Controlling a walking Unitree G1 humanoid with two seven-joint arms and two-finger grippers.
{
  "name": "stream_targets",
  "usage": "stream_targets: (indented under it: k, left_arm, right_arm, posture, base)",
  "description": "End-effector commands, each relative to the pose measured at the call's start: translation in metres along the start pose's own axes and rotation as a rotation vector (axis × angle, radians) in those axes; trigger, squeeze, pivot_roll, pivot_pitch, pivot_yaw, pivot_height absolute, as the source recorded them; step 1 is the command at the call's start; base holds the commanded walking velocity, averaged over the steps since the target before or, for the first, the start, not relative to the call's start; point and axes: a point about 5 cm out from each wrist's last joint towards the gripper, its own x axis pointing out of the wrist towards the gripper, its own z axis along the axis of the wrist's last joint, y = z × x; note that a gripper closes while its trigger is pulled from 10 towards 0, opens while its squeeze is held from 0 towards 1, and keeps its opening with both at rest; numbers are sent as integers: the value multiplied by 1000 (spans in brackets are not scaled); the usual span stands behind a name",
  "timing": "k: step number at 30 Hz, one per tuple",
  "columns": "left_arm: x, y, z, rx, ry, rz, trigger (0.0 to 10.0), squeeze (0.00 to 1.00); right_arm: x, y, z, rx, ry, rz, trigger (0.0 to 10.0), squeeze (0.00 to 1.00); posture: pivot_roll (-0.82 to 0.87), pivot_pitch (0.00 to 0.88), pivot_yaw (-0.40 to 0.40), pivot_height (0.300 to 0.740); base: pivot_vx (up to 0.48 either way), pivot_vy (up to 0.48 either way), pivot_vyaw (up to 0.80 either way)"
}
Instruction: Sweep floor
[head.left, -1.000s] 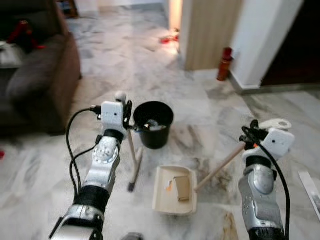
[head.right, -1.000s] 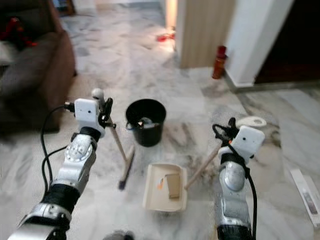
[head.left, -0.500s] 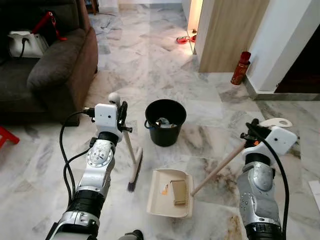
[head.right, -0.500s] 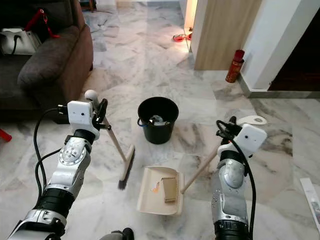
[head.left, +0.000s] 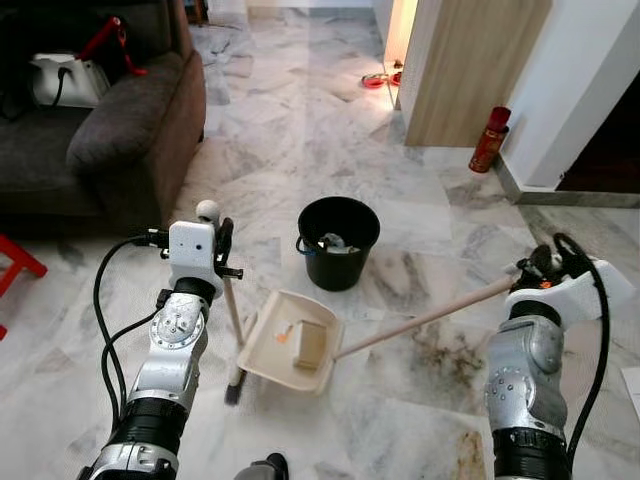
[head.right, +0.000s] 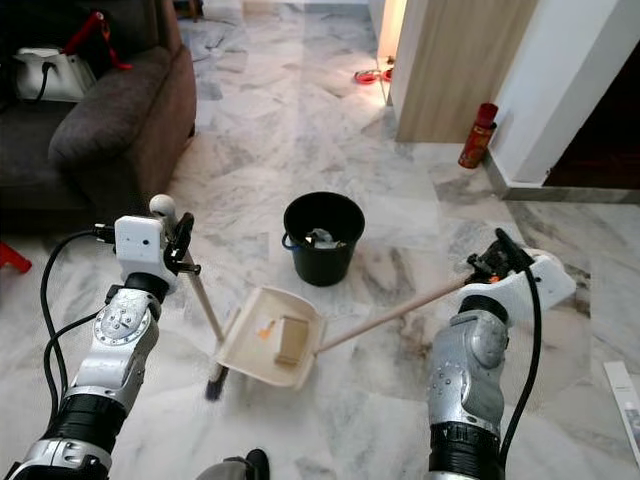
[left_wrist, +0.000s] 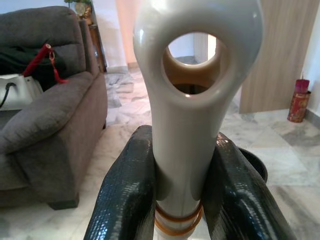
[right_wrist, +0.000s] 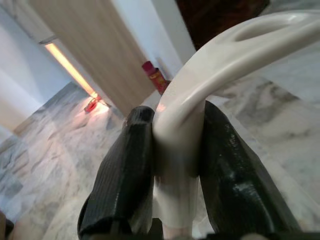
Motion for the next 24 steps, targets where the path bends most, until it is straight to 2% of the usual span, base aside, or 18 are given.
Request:
stream_targets:
  k: [1, 9, 18, 24]
  left_arm:
    - [0, 0, 9, 19, -40, -14, 10000, 0]
    - [-2, -2, 10, 34, -37, -27, 10000, 0]
    - [-3, -4, 10, 34, -36, -31, 10000, 0]
    - [-3, -5, 10, 31, -30, -33, 10000, 0]
  right_arm:
    - [5, 13, 29, 111, -93, 11, 10000, 0]
    - [10, 32, 53, 96, -178, 71, 10000, 0]
    - [13, 60, 83, 148, -253, 144, 10000, 0]
    - [12, 65, 88, 145, -269, 166, 10000, 0]
  posture:
    - [93, 131, -18, 740]
    - [95, 128, -20, 740]
    - [93, 125, -27, 740]
    - [92, 124, -29, 740]
  base:
    - [0, 0, 0]
    - [0, 0, 0]
    - [0, 0, 0]
    - [0, 0, 0]
